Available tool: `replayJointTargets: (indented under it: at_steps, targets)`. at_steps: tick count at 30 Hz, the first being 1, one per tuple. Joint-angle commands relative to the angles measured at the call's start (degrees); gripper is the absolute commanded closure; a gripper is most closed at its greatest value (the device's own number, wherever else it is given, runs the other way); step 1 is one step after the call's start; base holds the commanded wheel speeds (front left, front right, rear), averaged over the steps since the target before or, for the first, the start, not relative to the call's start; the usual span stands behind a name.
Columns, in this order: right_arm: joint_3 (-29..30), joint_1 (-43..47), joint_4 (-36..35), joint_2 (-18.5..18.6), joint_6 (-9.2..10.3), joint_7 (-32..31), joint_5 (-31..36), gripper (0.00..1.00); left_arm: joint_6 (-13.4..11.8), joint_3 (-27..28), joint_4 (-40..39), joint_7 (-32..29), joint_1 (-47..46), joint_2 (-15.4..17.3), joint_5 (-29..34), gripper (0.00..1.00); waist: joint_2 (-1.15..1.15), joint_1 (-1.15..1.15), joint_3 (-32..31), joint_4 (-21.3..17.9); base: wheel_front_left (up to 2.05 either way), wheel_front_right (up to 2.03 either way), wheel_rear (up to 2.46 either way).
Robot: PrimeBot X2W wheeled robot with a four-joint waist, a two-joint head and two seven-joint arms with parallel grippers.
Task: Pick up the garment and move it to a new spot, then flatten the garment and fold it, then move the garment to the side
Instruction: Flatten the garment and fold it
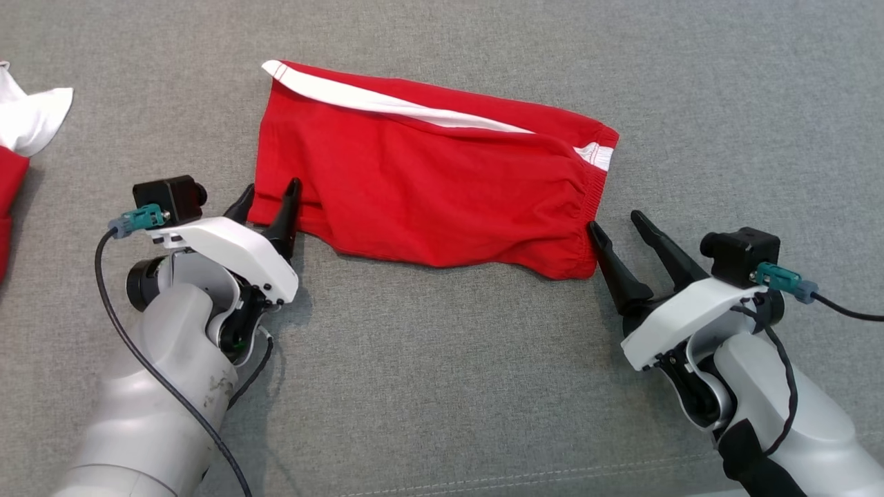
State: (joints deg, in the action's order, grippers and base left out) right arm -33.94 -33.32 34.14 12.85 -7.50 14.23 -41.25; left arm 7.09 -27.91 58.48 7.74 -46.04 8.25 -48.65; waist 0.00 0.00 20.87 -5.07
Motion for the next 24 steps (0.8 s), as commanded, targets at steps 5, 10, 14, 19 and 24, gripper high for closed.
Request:
replayJointTargets:
  at_steps: [5, 10, 14, 19, 24]
  targets:
    - [-0.6, -0.6, -1.7, -0.6, 0.01, 0.8, 0.7, 0.00, 0.4, 0.0, -0.5, -0.3, -2.2, 0.9, -1.4, 1.00, 0.00, 0.00, 0.6, -0.1, 0.00, 0.00, 0.00]
    - [-0.2, -0.6, -1.7, -0.5, 0.01, 0.8, -0.2, 0.00, 0.4, -1.6, -2.7, 1.3, -1.0, 1.2, -2.7, 1.00, 0.00, 0.00, 0.6, 1.1, 0.00, 0.00, 0.00]
    - [-0.3, -0.4, -1.1, 0.0, 0.01, 0.8, -0.3, 0.00, 0.4, -2.6, -4.3, 3.0, 1.1, 1.5, -3.9, 1.00, 0.00, 0.00, -0.1, 2.7, 0.00, 0.00, 0.00]
    - [0.3, 0.0, -0.4, 0.9, 0.01, 0.8, -0.4, 0.00, 0.4, -4.1, -5.7, 4.0, 4.2, 1.5, -5.2, 1.00, 0.00, 0.00, -1.4, 5.1, 0.00, 0.00, 0.00]
    - [0.3, 0.7, 0.4, 2.3, 0.01, 0.8, -1.4, 0.00, 0.4, -5.4, -5.6, 4.6, 7.7, 1.0, -6.4, 1.00, 0.00, 0.00, -3.3, 7.1, 0.00, 0.00, 0.00]
